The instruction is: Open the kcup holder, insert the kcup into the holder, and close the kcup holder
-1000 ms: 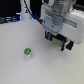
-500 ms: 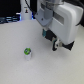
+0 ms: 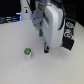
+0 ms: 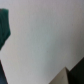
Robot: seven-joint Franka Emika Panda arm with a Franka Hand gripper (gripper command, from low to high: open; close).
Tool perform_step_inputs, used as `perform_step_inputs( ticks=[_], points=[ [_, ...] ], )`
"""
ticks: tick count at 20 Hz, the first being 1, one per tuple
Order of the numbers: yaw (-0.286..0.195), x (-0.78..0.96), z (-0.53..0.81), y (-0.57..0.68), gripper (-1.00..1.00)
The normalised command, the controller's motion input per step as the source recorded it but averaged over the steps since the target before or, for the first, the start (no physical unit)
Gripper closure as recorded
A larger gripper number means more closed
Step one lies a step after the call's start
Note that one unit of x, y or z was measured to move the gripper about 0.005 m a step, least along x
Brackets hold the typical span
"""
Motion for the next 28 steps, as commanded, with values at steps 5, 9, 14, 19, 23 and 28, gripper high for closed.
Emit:
perform_step_inputs(
  ticks=[5, 9, 14, 19, 23, 28],
  points=[
    [-0.302, -0.24, -0.23, -0.41, -1.00],
    [-0.306, -0.24, -0.28, -0.42, -1.00],
    [-0.314, -0.25, -0.30, -0.41, -1.00],
    [-0.313, -0.29, -0.42, -0.41, -1.00],
    [-0.315, -0.22, -0.42, -0.39, -1.00],
    [-0.293, -0.05, -0.33, -0.26, -1.00]
  ],
)
